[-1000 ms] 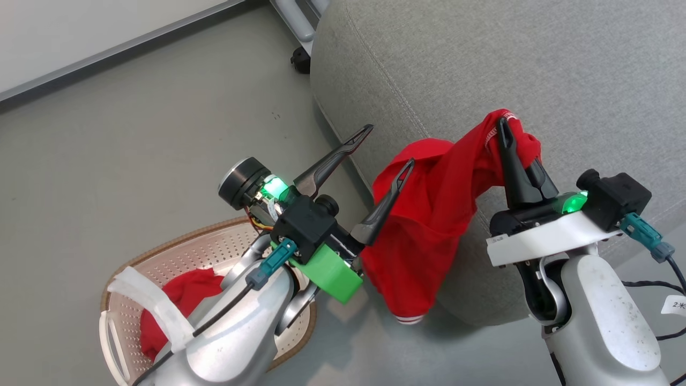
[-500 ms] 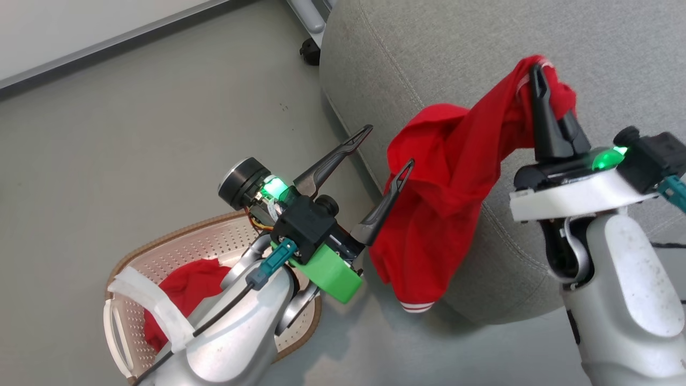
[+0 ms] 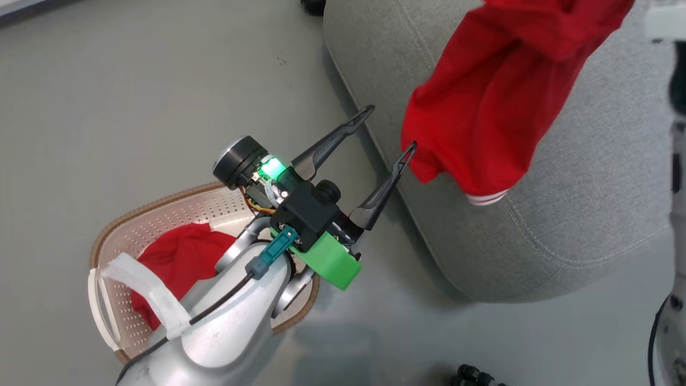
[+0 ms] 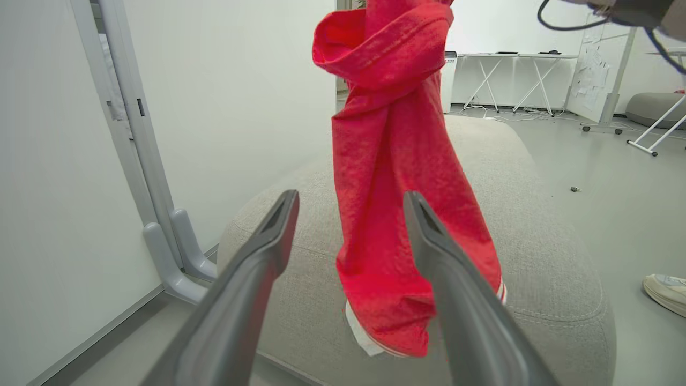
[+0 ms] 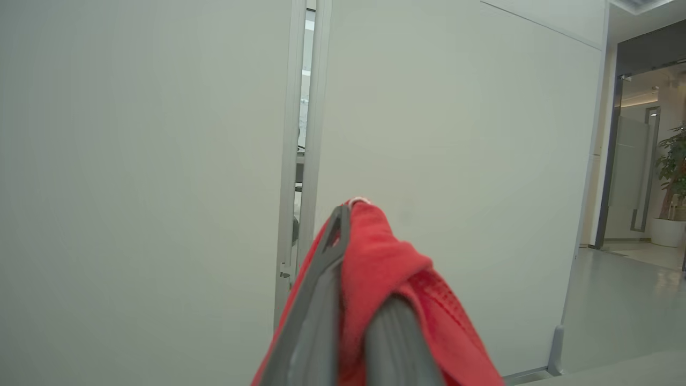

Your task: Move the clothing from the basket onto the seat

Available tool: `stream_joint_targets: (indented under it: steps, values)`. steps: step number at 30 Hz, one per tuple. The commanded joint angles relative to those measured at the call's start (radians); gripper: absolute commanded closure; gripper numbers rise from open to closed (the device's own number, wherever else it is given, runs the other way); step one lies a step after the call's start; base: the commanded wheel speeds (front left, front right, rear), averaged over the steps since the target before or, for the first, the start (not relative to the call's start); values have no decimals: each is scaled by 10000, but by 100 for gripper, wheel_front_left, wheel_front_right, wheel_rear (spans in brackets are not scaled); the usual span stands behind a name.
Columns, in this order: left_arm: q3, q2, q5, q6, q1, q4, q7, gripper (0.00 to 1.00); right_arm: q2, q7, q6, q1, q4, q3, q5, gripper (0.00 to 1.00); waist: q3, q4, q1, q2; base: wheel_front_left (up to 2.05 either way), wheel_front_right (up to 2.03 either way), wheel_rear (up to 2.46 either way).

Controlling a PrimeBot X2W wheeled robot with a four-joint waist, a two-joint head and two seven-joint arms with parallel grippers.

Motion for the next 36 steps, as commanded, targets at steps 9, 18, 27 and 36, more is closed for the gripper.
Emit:
stream_joint_targets:
  steps: [9,18,27,36]
  values:
    - [-239,261,158,-35,-823,-16,-9,0,-2165,-24,-5,-3497,1867,-553,-284,100,1508,364,0,0,0,0,0]
    - [-323,328,196,-35,-1212,-57,-9,0,-2877,-24,-5,-5128,3683,-380,-570,100,1996,462,0,0,0,0,0]
    - [-302,361,238,-33,-1361,-61,-9,0,-2249,-24,-5,-3495,4455,-536,-655,100,2414,596,0,0,0,0,0]
    - [-220,376,280,-33,-1421,-87,-9,0,-1511,-24,-5,-1496,4944,-781,-709,100,2594,773,0,0,0,0,0]
